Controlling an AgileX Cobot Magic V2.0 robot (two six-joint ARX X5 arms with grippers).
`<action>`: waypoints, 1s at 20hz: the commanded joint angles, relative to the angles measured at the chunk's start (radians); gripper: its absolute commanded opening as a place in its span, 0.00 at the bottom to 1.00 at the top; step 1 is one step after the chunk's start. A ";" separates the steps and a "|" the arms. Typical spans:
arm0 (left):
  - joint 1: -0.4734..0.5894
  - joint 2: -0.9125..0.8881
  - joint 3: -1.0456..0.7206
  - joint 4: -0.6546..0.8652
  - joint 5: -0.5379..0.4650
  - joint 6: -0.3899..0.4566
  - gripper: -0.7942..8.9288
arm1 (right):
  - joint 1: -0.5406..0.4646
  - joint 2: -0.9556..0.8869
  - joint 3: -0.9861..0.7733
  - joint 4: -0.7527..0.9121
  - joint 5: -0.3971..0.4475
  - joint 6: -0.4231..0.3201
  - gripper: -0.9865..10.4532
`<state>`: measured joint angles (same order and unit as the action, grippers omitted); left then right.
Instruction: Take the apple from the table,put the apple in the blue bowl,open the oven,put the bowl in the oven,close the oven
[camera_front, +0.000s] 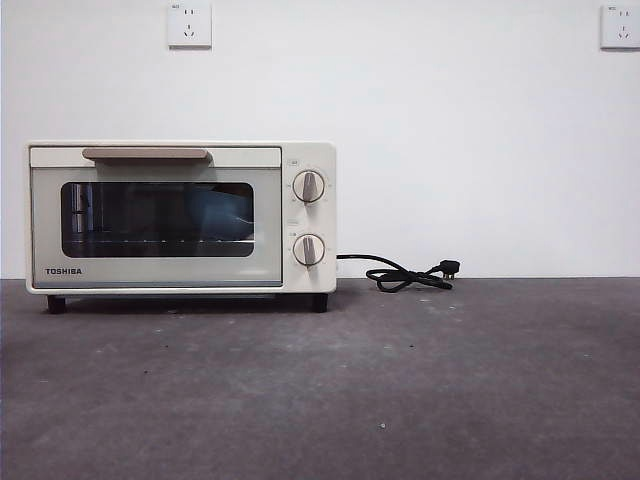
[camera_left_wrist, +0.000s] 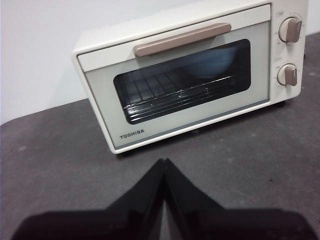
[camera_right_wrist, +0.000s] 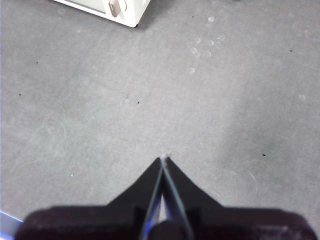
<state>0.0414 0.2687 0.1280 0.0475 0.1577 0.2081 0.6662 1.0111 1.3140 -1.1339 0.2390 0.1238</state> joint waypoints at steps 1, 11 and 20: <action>-0.008 -0.095 -0.055 0.028 -0.037 -0.030 0.08 | 0.001 0.001 -0.010 0.004 0.004 0.005 0.09; -0.056 -0.265 -0.121 -0.224 -0.143 -0.085 0.08 | 0.001 0.001 -0.010 0.004 0.004 0.005 0.09; -0.044 -0.259 -0.121 -0.213 -0.151 -0.124 0.08 | 0.001 0.001 -0.010 0.004 0.004 0.005 0.09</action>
<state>-0.0059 0.0093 0.0181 -0.1780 0.0109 0.0925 0.6662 1.0111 1.3140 -1.1336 0.2394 0.1238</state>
